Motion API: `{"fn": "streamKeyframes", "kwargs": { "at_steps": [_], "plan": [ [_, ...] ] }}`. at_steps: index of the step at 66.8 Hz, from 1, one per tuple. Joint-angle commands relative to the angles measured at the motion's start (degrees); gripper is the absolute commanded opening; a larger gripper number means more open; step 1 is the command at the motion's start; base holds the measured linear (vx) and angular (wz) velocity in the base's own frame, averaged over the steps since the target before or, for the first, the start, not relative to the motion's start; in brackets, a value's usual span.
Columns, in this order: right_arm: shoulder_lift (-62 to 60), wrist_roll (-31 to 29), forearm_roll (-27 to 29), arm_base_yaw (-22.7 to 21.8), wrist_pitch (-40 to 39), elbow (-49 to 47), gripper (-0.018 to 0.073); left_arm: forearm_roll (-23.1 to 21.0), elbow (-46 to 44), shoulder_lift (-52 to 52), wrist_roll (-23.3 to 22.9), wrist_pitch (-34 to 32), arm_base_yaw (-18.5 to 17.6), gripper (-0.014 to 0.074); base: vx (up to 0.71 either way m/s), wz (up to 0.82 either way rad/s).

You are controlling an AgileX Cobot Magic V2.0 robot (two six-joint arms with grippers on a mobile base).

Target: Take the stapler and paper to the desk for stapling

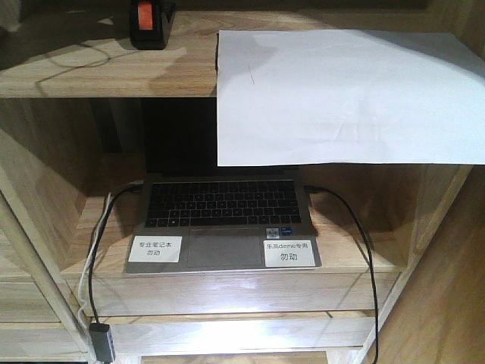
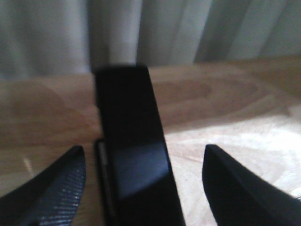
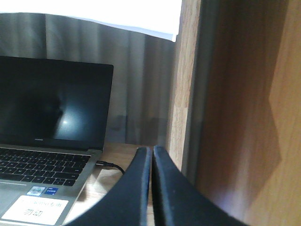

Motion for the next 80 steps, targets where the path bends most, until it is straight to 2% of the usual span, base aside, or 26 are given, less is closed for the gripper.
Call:
{"fn": "streamKeyframes", "kwargs": {
  "at_steps": [1,16,25,32,45,64,69,80],
  "plan": [
    [-0.6,-0.3,-0.1,-0.2,-4.6,0.2,-0.0009,-0.5,-1.7,-2.1,0.0,-3.8,-0.1,0.0501,0.00,0.00],
    [-0.6,-0.3,-0.1,-0.2,-4.6,0.2,-0.0009,-0.4,-1.7,-0.8,0.0,-5.6,-0.1,0.0501,0.00,0.00],
    [-0.6,-0.3,-0.1,-0.2,-4.6,0.2,-0.0009,1.8,-1.7,-0.8,0.0,-6.1,-0.1,0.0465,0.00,0.00],
    [-0.6,-0.3,-0.1,-0.2,-4.6,0.2,-0.0009,2.3,-1.7,-0.8,-0.1,-5.8,-0.1,0.0346,0.00,0.00],
    [-0.6,-0.3,-0.1,-0.2,-4.6,0.2,-0.0009,2.0,-1.7,-0.8,2.8,-5.7,-0.1,-0.0010,0.00,0.00],
    [-0.6,-0.3,-0.1,-0.2,-4.6,0.2,-0.0009,1.8,-1.7,-4.1,3.0,-10.5,-0.1,-0.0008,0.00,0.00],
    [-0.6,-0.3,-0.1,-0.2,-4.6,0.2,-0.0009,0.5,-1.7,-5.9,3.1,-12.1,-0.1,-0.0008,0.00,0.00],
    [-0.6,-0.3,-0.1,-0.2,-4.6,0.2,-0.0009,0.1,-1.6,-9.3,5.0,-11.5,-0.2,-0.0007,0.00,0.00]
  ]
}}
